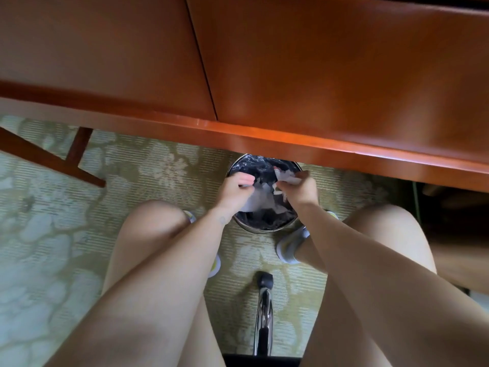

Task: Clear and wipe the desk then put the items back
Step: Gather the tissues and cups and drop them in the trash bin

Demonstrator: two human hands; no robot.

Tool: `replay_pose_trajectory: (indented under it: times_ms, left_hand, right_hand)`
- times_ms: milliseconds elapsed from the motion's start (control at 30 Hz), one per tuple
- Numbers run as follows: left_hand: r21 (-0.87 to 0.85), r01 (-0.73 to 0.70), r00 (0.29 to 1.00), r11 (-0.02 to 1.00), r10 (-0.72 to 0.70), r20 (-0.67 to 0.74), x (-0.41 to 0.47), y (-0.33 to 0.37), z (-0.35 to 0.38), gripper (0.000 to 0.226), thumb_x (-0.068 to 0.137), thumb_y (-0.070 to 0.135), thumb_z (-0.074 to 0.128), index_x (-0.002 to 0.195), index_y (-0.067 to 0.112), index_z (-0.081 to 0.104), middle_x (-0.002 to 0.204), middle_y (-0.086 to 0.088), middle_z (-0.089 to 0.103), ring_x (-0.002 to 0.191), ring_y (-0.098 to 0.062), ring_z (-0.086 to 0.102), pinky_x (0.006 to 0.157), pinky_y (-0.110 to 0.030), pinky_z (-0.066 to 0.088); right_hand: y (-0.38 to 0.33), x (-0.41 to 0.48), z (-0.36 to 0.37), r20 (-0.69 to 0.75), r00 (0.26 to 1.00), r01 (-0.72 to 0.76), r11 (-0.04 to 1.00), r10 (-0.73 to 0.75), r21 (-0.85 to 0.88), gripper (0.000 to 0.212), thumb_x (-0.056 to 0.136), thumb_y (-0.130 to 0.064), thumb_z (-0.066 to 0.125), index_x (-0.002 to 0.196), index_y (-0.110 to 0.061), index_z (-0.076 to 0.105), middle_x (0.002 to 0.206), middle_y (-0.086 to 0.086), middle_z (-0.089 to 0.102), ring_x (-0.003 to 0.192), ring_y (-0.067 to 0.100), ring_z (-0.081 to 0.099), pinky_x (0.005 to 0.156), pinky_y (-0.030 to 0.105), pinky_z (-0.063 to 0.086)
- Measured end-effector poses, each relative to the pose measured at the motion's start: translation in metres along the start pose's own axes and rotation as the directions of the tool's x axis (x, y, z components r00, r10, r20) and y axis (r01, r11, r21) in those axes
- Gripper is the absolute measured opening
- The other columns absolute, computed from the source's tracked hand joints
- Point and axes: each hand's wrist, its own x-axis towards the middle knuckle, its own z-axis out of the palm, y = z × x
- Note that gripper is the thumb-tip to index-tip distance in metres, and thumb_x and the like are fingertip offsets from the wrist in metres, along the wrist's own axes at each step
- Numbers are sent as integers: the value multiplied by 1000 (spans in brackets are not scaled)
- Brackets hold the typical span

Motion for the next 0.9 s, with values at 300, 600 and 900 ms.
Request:
replay_pose_trajectory:
  times_ms: [300, 600, 900]
  left_hand:
    - [5, -12, 1000, 1000, 12, 18, 1, -2, 0, 24, 92, 7, 60, 113, 17, 66, 114, 2, 69, 109, -12, 60, 94, -23, 43]
    - [11, -18, 1000, 1000, 18, 8, -1, -2, -2, 22, 92, 9, 61, 113, 16, 67, 111, 3, 69, 104, -9, 60, 87, -19, 41]
    - [2, -32, 999, 999, 32, 17, -6, 0, -4, 21, 91, 8, 62, 110, 17, 67, 107, 6, 70, 104, -9, 61, 92, -22, 44]
  right_hand:
    - [3, -5, 1, 51, 999, 1, 1000, -1, -14, 11, 84, -24, 70, 89, -15, 71, 77, 5, 64, 70, 18, 54, 52, 23, 36]
    - [3, -3, -2, 63, 997, -42, 999, 42, -2, 23, 88, -7, 56, 103, -19, 69, 74, 4, 70, 47, -3, 53, 38, 12, 34]
    - [7, -6, 1, 66, 998, -1, 1000, 3, -31, 26, 87, -5, 56, 101, -20, 73, 94, 6, 68, 84, 21, 60, 69, 24, 44]
